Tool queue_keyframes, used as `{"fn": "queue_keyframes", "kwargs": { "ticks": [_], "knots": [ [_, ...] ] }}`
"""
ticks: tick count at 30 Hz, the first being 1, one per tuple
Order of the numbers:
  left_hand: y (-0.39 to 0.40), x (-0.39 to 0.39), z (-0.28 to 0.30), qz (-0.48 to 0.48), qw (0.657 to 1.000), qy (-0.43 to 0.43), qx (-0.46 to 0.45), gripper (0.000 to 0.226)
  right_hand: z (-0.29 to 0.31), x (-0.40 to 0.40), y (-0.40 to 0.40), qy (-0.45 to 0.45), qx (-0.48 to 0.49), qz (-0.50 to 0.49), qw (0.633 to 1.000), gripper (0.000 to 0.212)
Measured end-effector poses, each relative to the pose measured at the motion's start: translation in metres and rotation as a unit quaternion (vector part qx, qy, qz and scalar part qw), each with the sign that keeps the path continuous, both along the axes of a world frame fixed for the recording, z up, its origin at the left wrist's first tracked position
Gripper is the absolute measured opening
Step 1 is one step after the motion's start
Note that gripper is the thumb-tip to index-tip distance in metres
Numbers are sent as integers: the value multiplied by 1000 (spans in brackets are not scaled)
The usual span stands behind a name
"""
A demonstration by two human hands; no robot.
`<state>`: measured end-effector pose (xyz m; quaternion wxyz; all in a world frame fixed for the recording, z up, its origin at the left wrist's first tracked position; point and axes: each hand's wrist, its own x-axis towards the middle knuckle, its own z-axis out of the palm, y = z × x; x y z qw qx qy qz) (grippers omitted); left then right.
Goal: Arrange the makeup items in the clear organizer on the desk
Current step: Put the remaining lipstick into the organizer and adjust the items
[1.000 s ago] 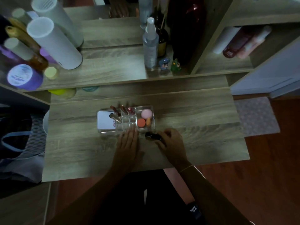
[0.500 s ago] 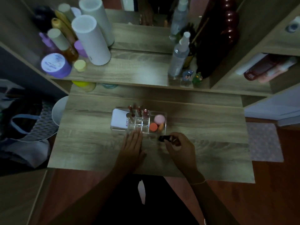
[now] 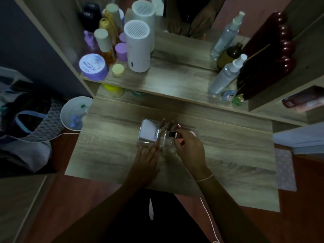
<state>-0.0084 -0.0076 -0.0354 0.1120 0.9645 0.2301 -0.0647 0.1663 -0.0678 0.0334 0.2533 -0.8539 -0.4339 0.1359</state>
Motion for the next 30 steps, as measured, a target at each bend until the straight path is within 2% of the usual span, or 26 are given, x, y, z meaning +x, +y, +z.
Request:
{"fn": "queue_keyframes", "kwargs": {
  "ticks": [9,16,30],
  "knots": [
    [2,-2,2,6,999,-27,34,75,-2,-12,15,-64,-19,19,998,20],
    [3,-4,0,5,999,-36,16,75,-8,-14,20,-87,-48,20,995,16],
    [2,-3,3,14,1000,-11,-24,78,-17,-11,17,-81,-42,14,996,21]
  ]
}}
